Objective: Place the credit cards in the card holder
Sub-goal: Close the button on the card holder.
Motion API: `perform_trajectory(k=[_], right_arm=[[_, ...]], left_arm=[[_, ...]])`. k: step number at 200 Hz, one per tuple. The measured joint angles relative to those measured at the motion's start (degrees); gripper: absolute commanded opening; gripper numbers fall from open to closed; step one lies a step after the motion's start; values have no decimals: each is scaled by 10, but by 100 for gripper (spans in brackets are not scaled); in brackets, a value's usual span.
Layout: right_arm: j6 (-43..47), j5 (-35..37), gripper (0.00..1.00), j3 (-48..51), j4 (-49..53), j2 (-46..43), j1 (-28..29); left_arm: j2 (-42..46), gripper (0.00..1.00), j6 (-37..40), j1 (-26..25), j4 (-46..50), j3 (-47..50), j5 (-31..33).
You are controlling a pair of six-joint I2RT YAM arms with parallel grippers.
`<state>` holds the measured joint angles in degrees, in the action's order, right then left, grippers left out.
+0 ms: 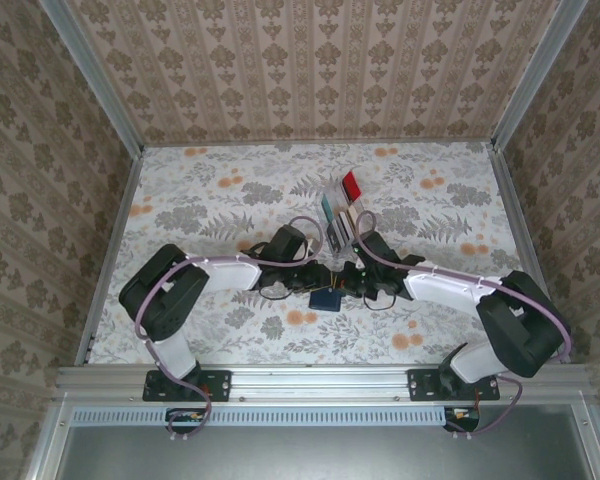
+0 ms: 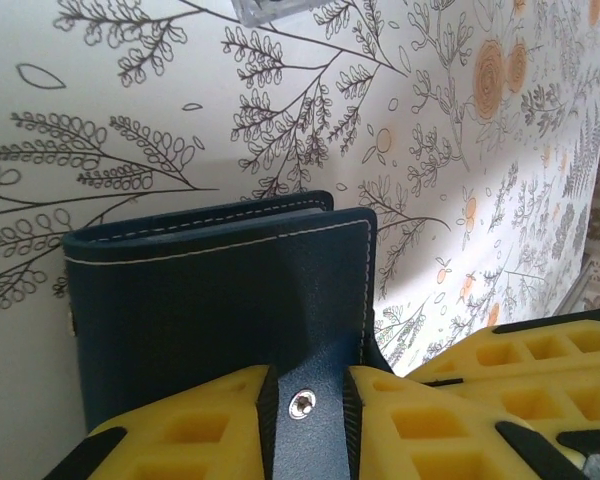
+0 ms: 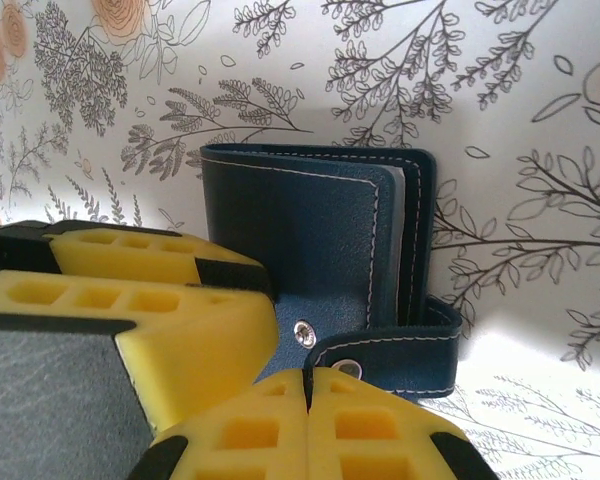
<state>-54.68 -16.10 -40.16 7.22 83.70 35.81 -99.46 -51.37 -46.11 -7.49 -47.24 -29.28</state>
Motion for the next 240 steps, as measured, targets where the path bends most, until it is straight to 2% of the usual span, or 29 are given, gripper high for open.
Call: perform_trajectory(k=[30, 50, 65, 95, 134, 240], right_arm=[[-4, -1, 2, -4, -9, 23, 0], [-7, 0, 2, -4, -9, 28, 0], [-8, 0, 2, -4, -9, 28, 0], [-9, 0, 2, -4, -9, 28, 0], [-8, 0, 2, -11, -1, 26, 1], [-7, 5, 2, -41, 35, 7, 17]], left_arm=[[17, 36, 4, 0, 13, 3, 10], [46, 44, 14, 0, 33, 9, 26], [74, 46, 22, 0, 55, 11, 45], [90, 44, 40, 1, 97, 10, 72], [52, 45, 63, 1, 154, -4, 84], [14, 36, 77, -3, 169, -28, 79]])
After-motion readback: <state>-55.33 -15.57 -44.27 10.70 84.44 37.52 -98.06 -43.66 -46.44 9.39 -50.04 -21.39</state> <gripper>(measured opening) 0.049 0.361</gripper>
